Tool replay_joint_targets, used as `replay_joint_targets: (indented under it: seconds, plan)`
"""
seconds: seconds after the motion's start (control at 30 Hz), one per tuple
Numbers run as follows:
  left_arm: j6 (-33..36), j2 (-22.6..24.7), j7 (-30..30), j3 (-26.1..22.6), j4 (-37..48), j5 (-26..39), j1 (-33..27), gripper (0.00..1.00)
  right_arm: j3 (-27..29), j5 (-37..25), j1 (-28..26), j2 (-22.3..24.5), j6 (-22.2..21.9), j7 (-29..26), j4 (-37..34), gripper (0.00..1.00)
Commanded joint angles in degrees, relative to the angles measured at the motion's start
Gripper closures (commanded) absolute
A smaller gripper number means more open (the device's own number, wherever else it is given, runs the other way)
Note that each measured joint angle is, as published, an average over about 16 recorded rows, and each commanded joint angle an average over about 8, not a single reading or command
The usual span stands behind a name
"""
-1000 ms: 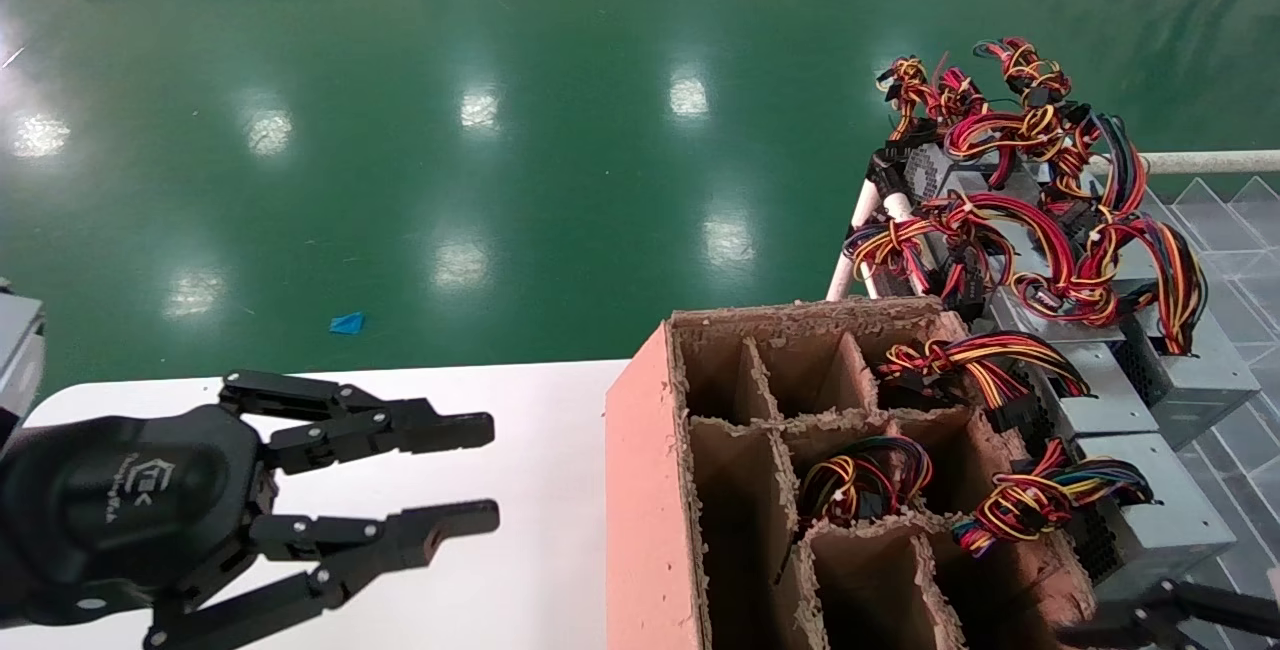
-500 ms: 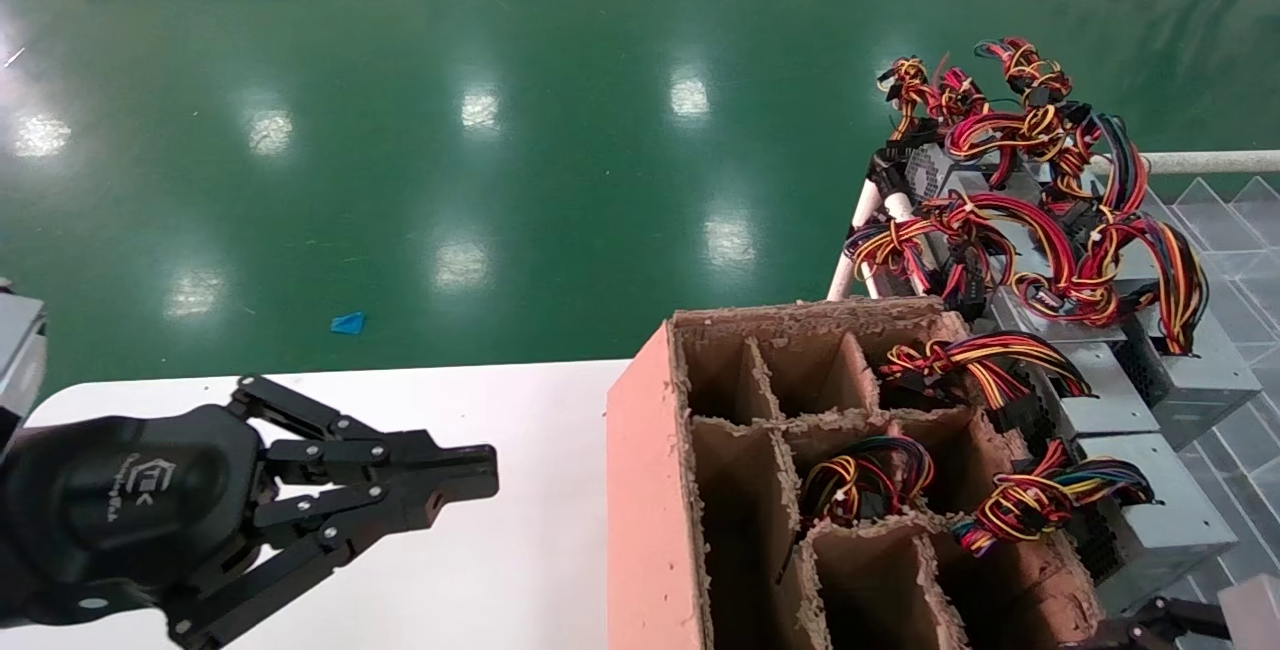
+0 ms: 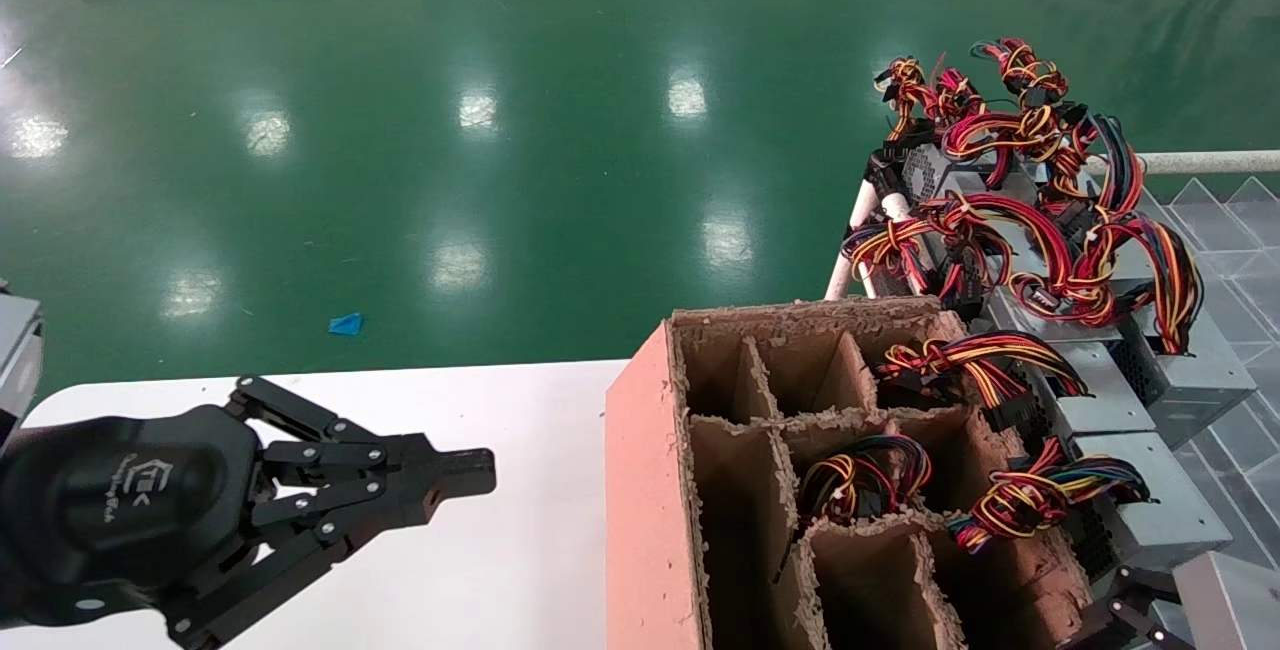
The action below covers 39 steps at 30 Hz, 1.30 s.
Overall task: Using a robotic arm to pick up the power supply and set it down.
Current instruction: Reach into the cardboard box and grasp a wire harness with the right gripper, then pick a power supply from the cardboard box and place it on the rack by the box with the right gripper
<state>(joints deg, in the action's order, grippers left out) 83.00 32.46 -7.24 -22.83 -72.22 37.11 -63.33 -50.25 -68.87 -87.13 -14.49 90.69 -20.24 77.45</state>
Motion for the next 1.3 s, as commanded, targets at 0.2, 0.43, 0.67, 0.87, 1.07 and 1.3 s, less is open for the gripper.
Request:
replay_joint_targets:
  seconds: [0.2, 0.43, 0.67, 0.87, 1.07, 1.3]
  plan:
    - [0.0, 0.0, 0.0, 0.0, 0.0, 0.0, 0.0, 1.00, -4.5, -0.4, -4.6, -0.2, 0.1, -0.3, 0.0, 1.00]
    - [0.0, 0.0, 0.0, 0.0, 0.0, 0.0, 0.0, 1.00, -8.9, 0.1, -8.9, -0.5, 0.1, -0.4, 0.0, 1.00]
    - [0.0, 0.0, 0.0, 0.0, 0.0, 0.0, 0.0, 1.00, -12.9, 1.2, -13.1, -0.9, 0.1, -0.2, 0.1, 1.00]
    - [0.0, 0.0, 0.0, 0.0, 0.0, 0.0, 0.0, 1.00, -16.7, 2.4, -16.9, -1.5, 0.2, 0.0, 0.1, 1.00]
    - [0.0, 0.0, 0.0, 0.0, 0.0, 0.0, 0.0, 1.00, -20.6, 3.4, -21.5, -1.7, 0.3, 0.1, 0.2, 1.00]
    - [0.0, 0.0, 0.0, 0.0, 0.0, 0.0, 0.0, 1.00, -25.0, 5.5, -28.6, -1.9, 0.6, -0.3, 0.3, 1.00]
